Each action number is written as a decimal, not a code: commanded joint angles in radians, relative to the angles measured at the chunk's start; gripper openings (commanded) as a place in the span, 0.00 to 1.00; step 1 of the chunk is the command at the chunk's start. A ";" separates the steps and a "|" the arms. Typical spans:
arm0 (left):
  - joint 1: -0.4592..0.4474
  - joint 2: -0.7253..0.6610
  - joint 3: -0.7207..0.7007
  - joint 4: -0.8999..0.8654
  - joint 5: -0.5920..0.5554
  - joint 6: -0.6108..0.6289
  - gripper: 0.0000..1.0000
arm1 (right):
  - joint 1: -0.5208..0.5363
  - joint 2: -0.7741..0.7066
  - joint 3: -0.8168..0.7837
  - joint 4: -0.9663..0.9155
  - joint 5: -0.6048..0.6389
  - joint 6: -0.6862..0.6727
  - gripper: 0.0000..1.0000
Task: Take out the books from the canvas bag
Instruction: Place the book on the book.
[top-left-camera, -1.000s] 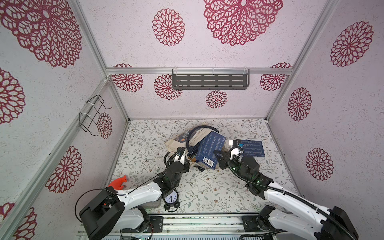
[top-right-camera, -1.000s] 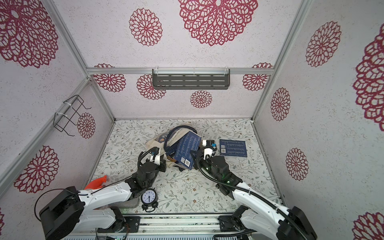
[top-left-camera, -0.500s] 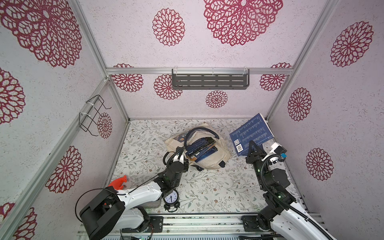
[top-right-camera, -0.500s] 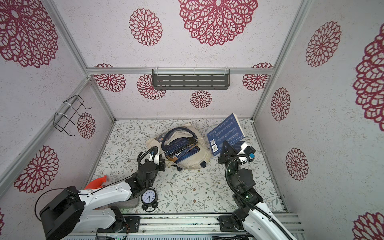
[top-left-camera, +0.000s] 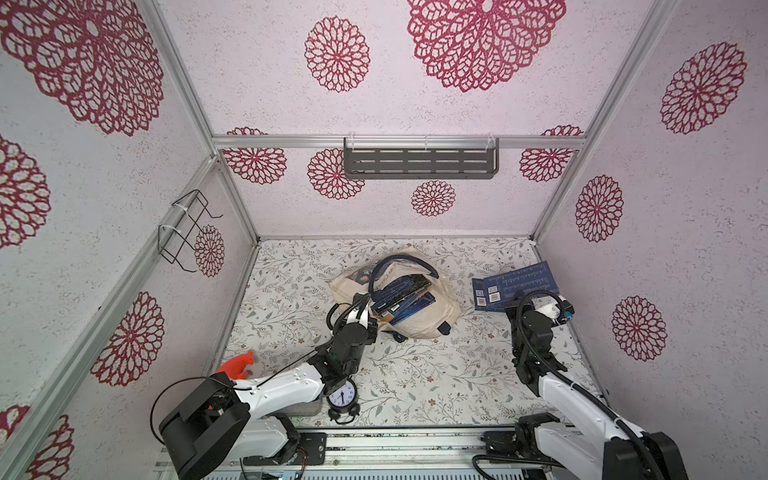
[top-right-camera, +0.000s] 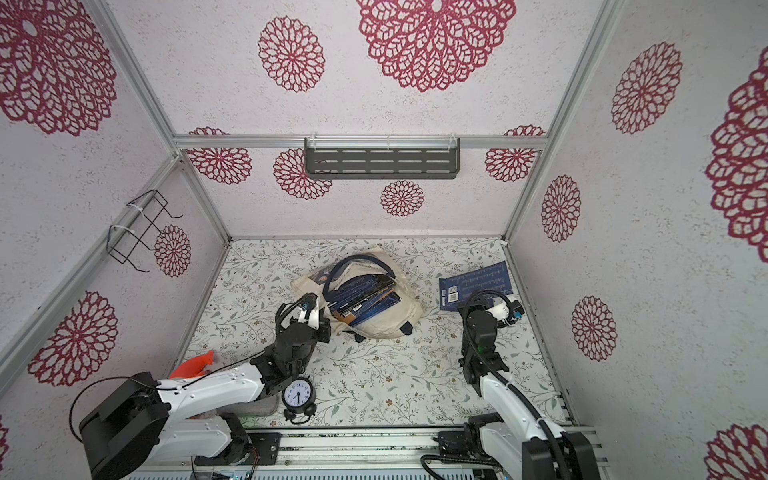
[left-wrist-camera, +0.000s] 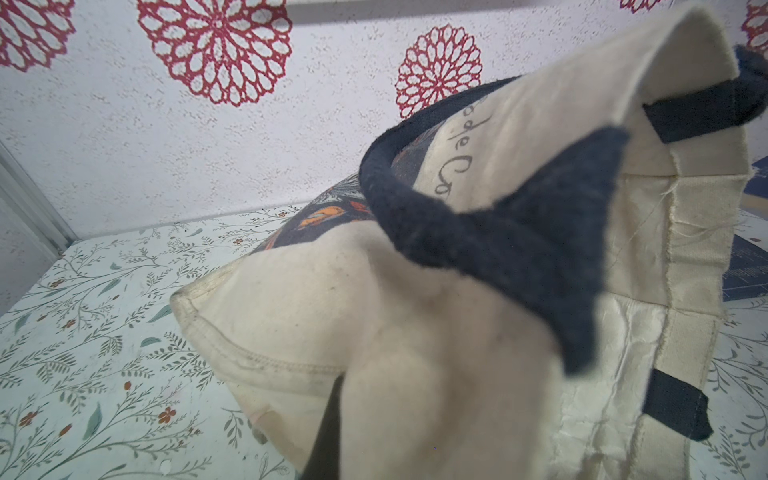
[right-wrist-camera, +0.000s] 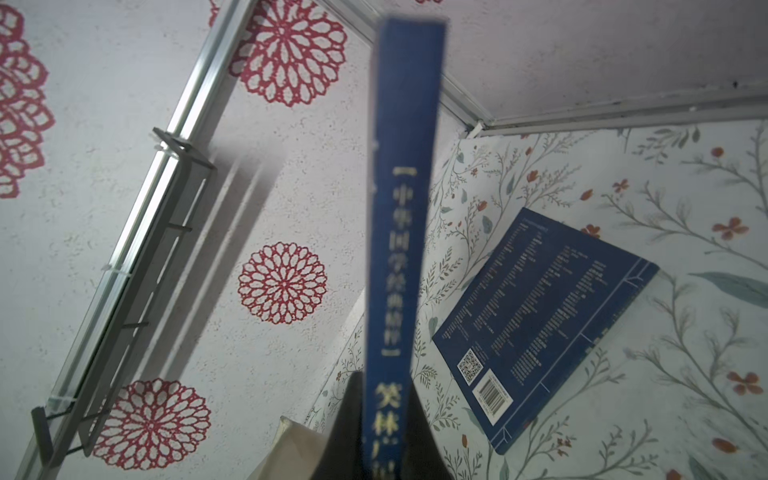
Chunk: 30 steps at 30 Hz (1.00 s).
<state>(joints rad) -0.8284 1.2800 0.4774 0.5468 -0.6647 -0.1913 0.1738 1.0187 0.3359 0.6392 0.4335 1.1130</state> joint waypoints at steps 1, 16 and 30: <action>0.010 -0.033 0.022 0.055 -0.014 0.003 0.00 | -0.034 0.056 0.015 0.164 -0.034 0.125 0.00; 0.007 -0.030 0.021 0.062 -0.002 0.006 0.00 | -0.088 0.444 0.087 0.280 -0.087 0.182 0.00; 0.006 -0.015 0.027 0.060 0.012 0.006 0.00 | -0.150 0.649 0.159 0.253 -0.188 0.258 0.00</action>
<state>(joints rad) -0.8284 1.2743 0.4774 0.5392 -0.6468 -0.1909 0.0368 1.6653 0.4690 0.8577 0.2794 1.3418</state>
